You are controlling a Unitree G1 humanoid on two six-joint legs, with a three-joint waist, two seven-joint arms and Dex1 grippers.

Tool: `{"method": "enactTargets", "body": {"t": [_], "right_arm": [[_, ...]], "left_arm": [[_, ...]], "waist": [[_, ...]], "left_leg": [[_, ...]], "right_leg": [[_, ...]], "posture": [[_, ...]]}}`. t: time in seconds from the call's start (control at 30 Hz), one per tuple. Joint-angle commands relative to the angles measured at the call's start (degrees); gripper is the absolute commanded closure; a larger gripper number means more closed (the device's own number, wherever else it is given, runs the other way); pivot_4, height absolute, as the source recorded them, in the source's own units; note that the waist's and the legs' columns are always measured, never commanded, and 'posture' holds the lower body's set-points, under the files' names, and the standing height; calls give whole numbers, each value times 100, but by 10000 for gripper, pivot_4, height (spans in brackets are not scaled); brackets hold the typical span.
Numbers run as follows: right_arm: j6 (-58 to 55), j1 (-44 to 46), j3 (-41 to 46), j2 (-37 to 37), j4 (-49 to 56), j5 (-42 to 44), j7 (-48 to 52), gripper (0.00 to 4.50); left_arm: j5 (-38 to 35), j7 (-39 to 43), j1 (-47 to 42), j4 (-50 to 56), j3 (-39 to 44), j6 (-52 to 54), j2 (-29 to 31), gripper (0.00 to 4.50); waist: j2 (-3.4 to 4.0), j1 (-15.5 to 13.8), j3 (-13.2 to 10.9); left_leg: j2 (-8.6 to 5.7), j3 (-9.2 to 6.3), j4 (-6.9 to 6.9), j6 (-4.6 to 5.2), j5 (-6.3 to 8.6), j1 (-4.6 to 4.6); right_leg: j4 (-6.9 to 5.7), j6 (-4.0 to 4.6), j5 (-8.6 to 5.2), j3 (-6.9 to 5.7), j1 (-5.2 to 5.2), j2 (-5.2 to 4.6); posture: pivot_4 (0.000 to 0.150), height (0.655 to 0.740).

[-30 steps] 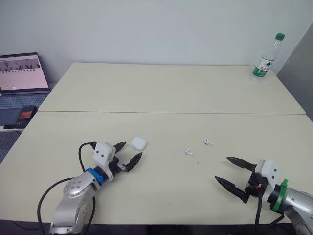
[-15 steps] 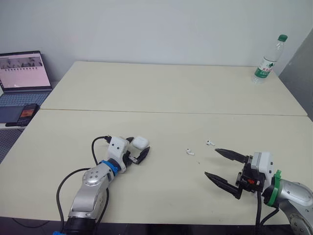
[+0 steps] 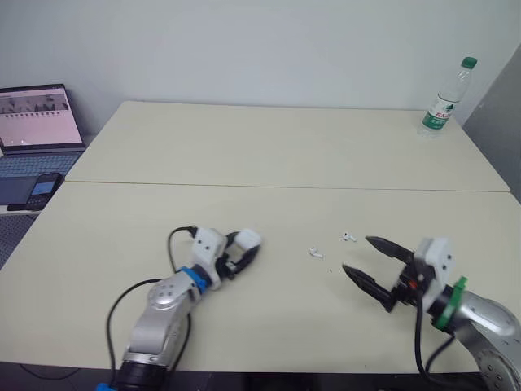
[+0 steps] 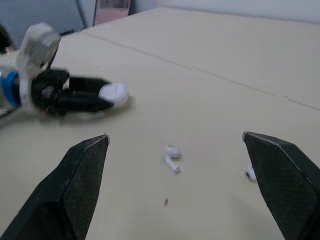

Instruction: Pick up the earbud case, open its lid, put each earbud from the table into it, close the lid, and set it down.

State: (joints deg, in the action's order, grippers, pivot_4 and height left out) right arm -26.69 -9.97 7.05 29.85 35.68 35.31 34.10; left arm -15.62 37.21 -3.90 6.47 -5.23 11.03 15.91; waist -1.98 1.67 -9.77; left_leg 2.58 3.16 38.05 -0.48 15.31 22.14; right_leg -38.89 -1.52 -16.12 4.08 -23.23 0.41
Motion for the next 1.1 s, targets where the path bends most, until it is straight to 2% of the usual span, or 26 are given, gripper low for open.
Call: {"method": "enactTargets", "body": {"t": [0.03, 0.2, 0.3, 0.5, 0.67, 0.73, 0.8, 1.03, 1.07, 1.1], "right_arm": [[-1089, 527, -278, -371, 445, 867, -933, 0], [-2643, 1423, -312, -938, 276, 2504, -2477, 0], [-3130, 1742, -238, -1116, 65, 3288, -3335, 0], [-3088, 2287, -40, -1175, -389, 4809, -4741, 0], [-2869, 2439, -94, -955, -533, 5728, -5416, 0], [-2799, 2475, -161, -822, -559, 6019, -5605, 3826], [-2717, 2479, -237, -715, -577, 6277, -5772, 9627], [-2400, 2412, -496, -431, -599, 6903, -6145, 35298], [-2361, 2409, -528, -394, -600, 6970, -6155, 37382], [-2332, 2404, -568, -353, -600, 7064, -6143, 37357]], "left_arm": [[-229, 164, -304, 395, -262, -59, -247, 16945], [-295, 172, -589, 368, -458, -245, -642, 16945], [-284, 153, -657, 383, -548, -364, -827, 16945], [108, 277, -714, 300, -898, -883, -786, 16945], [236, 384, -712, 169, -982, -1136, -678, 16945], [243, 365, -706, 154, -973, -1175, -687, 16945], [258, 353, -698, 135, -974, -1214, -690, 16945], [342, 394, -647, 107, -1046, -1352, -654, 16945], [338, 396, -642, 117, -1045, -1350, -652, 16945], [325, 398, -637, 130, -1038, -1338, -651, 16945]], "waist": [[-1, 2, -1], [-1, 20, -1], [-1, 18, 0], [-1, 19, 0], [-1, 23, 0], [-1, 23, 0], [-1, 25, 0], [-1, 24, 0], [-1, 24, 0], [-1, 24, 0]], "left_leg": [[1, -4, 0, 0, 0, 1], [2, -7, -2, 0, 0, 12], [0, -15, -1, 0, 0, 32], [-7, -19, 3, 1, 0, 58], [-5, -23, 2, 1, 0, 59], [-5, -23, 3, 2, 0, 60], [-5, -23, 3, 2, -1, 60], [-4, -24, 3, 2, -1, 63], [-3, -25, 3, 2, -1, 63], [-2, -25, 3, 2, -1, 63]], "right_leg": [[0, 1, 0, -2, -1, 1], [0, 1, 0, -2, -6, 9], [3, 2, 1, -6, -16, 9], [7, 2, 4, -8, -34, 9], [7, -1, 2, -11, -34, 13], [7, -1, 2, -10, -34, 13], [7, -2, 2, -11, -34, 13], [9, -2, 2, -11, -35, 13], [9, -2, 2, -12, -35, 13], [9, -2, 2, -12, -35, 13]], "posture": [[1500, 7362], [1500, 7362], [1500, 7362], [1500, 7362], [1500, 7362], [1500, 7362], [1500, 7362], [1500, 7362], [1500, 7362], [1500, 7362]]}}
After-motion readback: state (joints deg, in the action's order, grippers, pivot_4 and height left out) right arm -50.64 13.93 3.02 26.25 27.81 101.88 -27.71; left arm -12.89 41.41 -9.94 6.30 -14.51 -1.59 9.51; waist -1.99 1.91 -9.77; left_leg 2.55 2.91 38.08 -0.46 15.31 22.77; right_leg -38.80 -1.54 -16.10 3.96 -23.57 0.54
